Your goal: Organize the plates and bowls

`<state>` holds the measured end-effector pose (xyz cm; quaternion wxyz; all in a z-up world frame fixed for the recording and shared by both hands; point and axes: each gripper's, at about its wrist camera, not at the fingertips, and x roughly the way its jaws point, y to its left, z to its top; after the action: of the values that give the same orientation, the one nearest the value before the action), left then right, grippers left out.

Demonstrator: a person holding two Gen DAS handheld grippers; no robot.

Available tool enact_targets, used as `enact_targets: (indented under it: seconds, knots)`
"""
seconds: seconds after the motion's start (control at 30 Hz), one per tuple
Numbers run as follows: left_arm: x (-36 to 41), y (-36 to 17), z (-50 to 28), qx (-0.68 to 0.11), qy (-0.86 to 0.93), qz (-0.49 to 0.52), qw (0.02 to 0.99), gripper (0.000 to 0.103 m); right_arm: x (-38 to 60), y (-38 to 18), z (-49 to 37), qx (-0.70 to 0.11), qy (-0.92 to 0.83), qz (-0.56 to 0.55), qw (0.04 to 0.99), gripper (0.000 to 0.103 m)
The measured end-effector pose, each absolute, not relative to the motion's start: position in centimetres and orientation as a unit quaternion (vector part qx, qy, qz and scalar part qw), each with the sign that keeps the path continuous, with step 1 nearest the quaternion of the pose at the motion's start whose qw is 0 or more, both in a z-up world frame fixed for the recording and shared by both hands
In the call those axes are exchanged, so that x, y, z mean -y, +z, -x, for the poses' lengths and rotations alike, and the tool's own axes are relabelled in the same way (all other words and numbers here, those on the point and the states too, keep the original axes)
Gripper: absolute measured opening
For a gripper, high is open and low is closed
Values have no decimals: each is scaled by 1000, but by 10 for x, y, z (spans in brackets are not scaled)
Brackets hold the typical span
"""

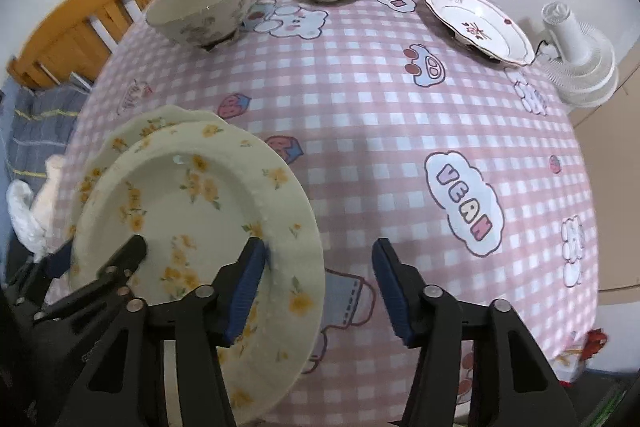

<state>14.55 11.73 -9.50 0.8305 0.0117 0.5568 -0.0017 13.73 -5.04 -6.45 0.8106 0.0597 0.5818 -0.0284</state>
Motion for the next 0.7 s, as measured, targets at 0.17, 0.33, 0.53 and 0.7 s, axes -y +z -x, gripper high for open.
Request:
enact_targets:
  seconds: [0.17, 0.33, 0.53, 0.7]
  knots:
    - [-113, -94, -144, -555, 14, -33, 831, 76, 37, -63, -136, -573, 3, -33, 819, 31]
    - [-121, -86, -140, -556, 22, -19, 831, 75, 34, -67, -140, -575, 11, -33, 818, 31]
    - [-128, -81, -138, -555, 33, -17, 831, 75, 23, -71, -147, -575, 18, -24, 817, 33]
    - [-132, -81, -138, -547, 35, -15, 837, 75, 17, -75, -153, -578, 17, -26, 816, 34]
